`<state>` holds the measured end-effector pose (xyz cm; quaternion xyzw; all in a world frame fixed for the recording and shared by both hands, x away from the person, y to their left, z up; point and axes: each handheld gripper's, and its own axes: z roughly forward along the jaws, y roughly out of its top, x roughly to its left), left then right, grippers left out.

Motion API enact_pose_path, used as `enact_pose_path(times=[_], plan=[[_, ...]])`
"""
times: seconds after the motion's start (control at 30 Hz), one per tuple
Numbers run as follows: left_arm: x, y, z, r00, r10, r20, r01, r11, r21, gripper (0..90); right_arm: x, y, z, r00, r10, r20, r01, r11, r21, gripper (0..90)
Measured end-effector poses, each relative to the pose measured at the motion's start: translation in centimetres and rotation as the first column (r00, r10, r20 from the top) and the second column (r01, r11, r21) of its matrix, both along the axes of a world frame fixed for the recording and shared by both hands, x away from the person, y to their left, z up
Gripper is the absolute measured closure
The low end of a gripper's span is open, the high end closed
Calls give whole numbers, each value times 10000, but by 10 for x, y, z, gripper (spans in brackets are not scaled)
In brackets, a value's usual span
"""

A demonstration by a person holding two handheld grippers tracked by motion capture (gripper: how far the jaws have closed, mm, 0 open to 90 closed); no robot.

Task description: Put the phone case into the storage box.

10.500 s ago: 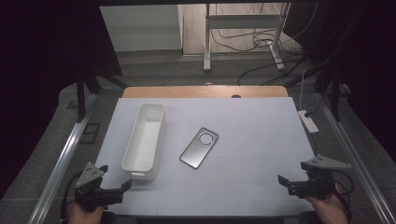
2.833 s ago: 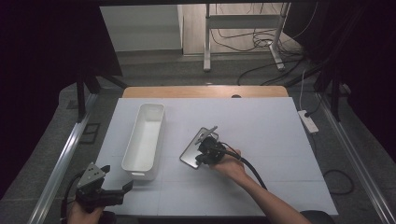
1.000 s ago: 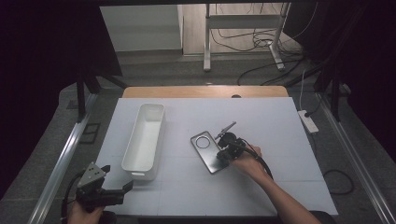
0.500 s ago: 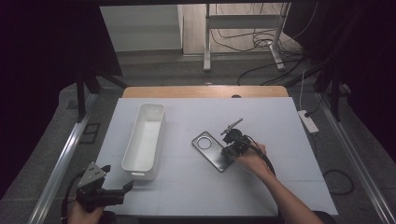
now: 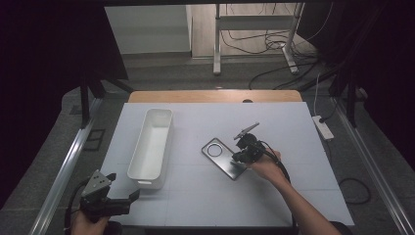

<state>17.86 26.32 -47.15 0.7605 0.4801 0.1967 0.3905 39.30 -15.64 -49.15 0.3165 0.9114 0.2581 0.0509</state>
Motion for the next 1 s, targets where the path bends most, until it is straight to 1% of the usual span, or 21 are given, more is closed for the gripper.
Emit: enact_pose_path(times=[0.07, 0.1, 0.13, 0.2, 0.33, 0.4, 0.47, 0.53, 0.57, 0.63, 0.67, 0.7, 0.73, 0.8, 0.87, 0.93, 0.97, 1.0], plan=[[0, 0, 0, 10000, -6, 8, 6, 10000, 13, 13, -1, -2, 4, 9996, -91, 252, 92, 10000, -17, 712], [0, 0, 0, 10000, -7, 5, 7, 10000, 10, 13, 1, -3, 5, 9992, -233, 313, 236, 9997, -88, 588], [0, 0, 0, 10000, -7, 5, 7, 10000, 10, 13, 1, -3, 5, 9992, -233, 313, 236, 9997, -88, 588], [0, 0, 0, 10000, -12, 5, 12, 10000, 1, 13, 2, -6, 5, 9975, -501, 497, 506, 9987, -95, 480], [0, 0, 0, 10000, -16, -2, 16, 10000, 5, 13, 5, -10, 4, 9956, -711, 615, 717, 9974, -75, 287], [0, 0, 0, 10000, -16, -7, 16, 10000, 7, 13, 6, -11, 1, 9949, -848, 550, 851, 9964, -44, 213], [0, 0, 0, 10000, -19, -8, 19, 10000, 10, 13, 8, -12, 0, 9944, -974, 413, 974, 9952, 7, 160], [1, -1, 0, 10000, -20, -12, 20, 10000, 25, 13, 9, -11, -3, 9938, -1053, 348, 1054, 9944, -20, 131], [1, 0, 0, 10000, -29, -11, 29, 10000, 25, 13, 9, -11, -4, 9941, -1040, 294, 1044, 9945, -111, 124], [1, -1, 0, 10000, -34, -9, 34, 10000, 34, 13, 10, -10, -6, 9942, -1035, 287, 1041, 9943, -216, 142], [1, 0, 0, 10000, -39, -8, 39, 10000, 32, 14, 10, -10, -7, 9945, -1023, 214, 1027, 9944, -233, 153], [1, 0, 0, 10000, -34, -10, 34, 10000, 27, 13, 10, -9, -8, 9943, -1053, 174, 1058, 9940, -272, 187], [1, 0, 0, 10000, -34, -10, 34, 10000, 27, 14, 10, -9, -8, 9943, -1053, 174, 1058, 9940, -272, 187], [1, 0, 0, 10000, -38, -19, 38, 10000, 28, 13, 10, -8, -9, 9962, -874, 57, 875, 9954, -399, 286], [1, -1, 0, 10000, -42, -18, 42, 10000, 43, 14, 9, -6, -10, 9992, -411, 22, 411, 9968, -684, 421], [1, -1, 0, 10000, -44, -18, 44, 10000, 43, 14, 8, -4, -11, 9999, -164, -26, 161, 9958, -897, 526], [1, -1, 0, 10000, -41, -22, 41, 10000, 42, 14, 8, -3, -11, 10000, -61, -63, 54, 9950, -994, 560], [1, -1, 0, 10000, -41, -20, 42, 10000, 35, 14, 8, -3, -11, 10000, -54, -47, 49, 9952, -981, 606]])
